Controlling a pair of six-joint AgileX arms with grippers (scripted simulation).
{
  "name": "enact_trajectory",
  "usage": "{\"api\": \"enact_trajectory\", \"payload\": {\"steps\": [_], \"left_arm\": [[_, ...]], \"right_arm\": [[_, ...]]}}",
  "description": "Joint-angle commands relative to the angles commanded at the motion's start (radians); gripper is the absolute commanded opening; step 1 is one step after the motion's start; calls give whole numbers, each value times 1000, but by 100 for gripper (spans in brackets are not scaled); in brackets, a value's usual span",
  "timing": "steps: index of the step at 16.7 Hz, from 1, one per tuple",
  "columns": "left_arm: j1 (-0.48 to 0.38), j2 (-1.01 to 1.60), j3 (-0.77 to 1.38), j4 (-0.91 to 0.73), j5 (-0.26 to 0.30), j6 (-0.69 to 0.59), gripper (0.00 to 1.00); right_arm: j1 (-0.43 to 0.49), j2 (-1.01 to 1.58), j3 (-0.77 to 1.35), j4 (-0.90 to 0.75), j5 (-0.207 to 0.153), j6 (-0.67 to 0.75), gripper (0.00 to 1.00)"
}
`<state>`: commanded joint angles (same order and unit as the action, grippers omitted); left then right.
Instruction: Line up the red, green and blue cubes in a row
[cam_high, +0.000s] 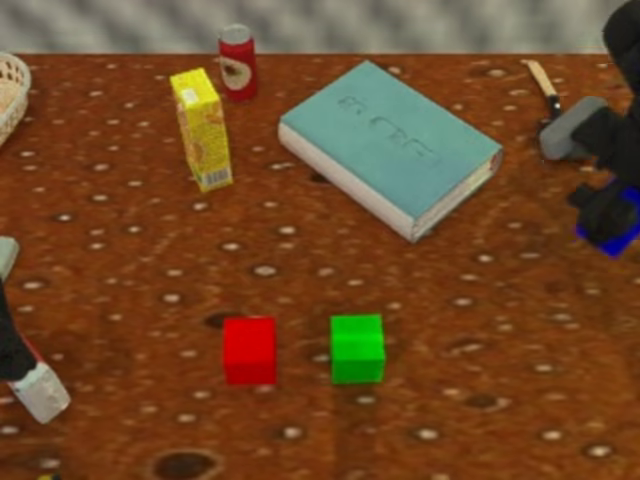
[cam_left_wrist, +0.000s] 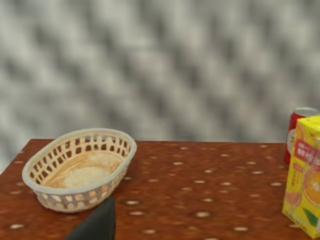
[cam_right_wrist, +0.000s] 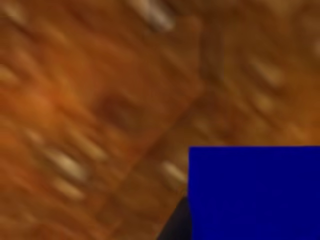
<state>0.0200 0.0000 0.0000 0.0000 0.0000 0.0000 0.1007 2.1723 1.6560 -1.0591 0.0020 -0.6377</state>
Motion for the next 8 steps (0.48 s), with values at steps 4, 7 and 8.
{"api": "enact_trajectory", "payload": {"steps": [4,7,8], "left_arm": [[0,0,0,0,0,0,100],[0,0,0,0,0,0,100],[0,0,0,0,0,0,100]], "right_arm": [[1,-13,12,-18,0,0,0],[3,-11,9,-16,0,15,0],[15,-13,7,-16,0,36,0]]}}
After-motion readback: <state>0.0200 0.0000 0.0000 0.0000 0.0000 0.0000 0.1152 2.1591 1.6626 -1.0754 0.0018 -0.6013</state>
